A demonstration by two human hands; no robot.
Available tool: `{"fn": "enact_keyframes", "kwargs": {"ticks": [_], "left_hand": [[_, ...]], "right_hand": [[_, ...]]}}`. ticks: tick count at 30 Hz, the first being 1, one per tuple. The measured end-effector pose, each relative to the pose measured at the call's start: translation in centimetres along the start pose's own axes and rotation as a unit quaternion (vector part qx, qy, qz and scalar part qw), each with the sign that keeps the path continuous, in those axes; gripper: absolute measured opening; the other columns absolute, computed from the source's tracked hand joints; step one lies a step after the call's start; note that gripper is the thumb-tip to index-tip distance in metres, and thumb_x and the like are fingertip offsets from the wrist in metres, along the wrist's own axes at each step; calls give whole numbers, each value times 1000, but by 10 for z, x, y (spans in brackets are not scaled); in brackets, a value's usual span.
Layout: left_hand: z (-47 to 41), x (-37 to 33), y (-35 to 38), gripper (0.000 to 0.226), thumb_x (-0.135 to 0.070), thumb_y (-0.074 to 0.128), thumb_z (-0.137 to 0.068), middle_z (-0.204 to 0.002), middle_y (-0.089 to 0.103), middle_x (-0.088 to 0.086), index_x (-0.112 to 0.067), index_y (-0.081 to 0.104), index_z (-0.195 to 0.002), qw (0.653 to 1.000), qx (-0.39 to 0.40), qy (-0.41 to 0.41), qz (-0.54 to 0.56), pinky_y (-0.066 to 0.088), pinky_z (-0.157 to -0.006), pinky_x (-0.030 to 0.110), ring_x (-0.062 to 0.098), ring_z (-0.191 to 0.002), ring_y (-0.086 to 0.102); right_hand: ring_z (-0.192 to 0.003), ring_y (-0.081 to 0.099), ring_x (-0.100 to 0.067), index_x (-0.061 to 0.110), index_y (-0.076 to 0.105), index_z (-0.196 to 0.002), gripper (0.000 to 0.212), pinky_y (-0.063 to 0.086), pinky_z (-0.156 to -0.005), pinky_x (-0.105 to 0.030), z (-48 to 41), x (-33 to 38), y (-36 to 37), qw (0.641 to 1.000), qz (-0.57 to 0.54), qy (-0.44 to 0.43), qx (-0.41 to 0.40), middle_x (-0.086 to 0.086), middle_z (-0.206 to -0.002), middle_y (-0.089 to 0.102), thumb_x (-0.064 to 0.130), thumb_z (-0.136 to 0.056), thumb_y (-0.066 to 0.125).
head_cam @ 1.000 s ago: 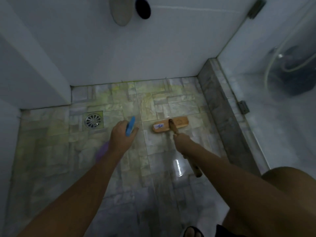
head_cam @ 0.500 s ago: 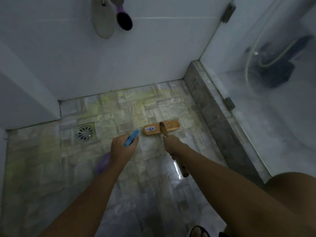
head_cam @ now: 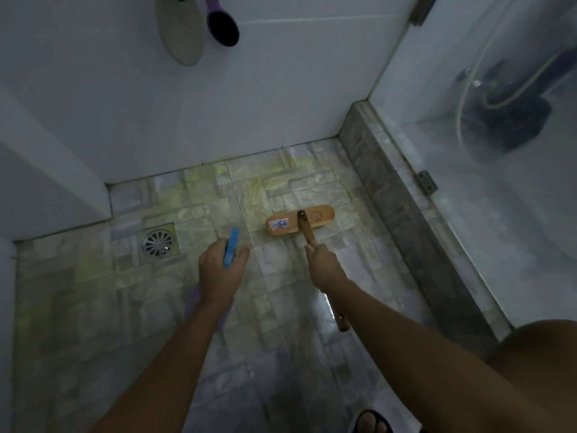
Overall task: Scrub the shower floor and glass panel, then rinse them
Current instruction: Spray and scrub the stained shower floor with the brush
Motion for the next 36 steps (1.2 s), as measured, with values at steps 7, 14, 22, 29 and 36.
{"fn": "enact_keyframes", "kwargs": {"ticks": [7,14,22,29,36], "left_hand": [[1,-24,3,25,-13,74,-87,-64,52,6,-8,54,-73,998,-21,24,50,44,-53,37,22,-55,50],[-5,-32,12,22,-15,67,-93,-69,51,6,-6,55,-78,998,-18,43,50,43,-55,38,21,-59,48],[-4,-31,19,13,-8,60,-96,-72,52,8,-4,57,-84,999,5,17,40,42,-57,35,20,-62,51],[-2,-51,21,20,-5,60,-96,-71,48,4,-8,52,-79,997,55,6,49,33,-58,22,12,-59,43],[-6,-161,-47,23,-13,57,-100,-71,46,3,-6,51,-79,994,75,3,78,35,-60,19,8,-60,44]], "right_hand": [[-80,64,-27,5,54,-104,46,48,-66,-34,24,-32,8,998,-12,-34,-44,-11,-89,64,46,-103,32],[-72,63,-22,15,52,-98,39,55,-67,-42,35,-51,10,996,-55,-35,-62,-5,-81,62,48,-102,33],[-74,64,-25,15,51,-100,39,55,-68,-42,42,-73,10,996,-53,-13,-72,-7,-84,64,50,-101,34],[-59,60,-24,10,57,-86,46,51,-47,-34,37,-50,-12,974,-217,64,-7,-7,-71,61,49,-100,38],[-32,25,-6,21,47,-73,45,17,-33,-13,121,1,-85,701,-652,156,244,6,-46,30,60,-95,43]]}}
Point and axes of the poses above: each hand's wrist, its own z-axis away from the middle knuckle, its own y-axis out of the palm, x = y × z, the point moved 3 cm from there along -z, towards the middle knuckle
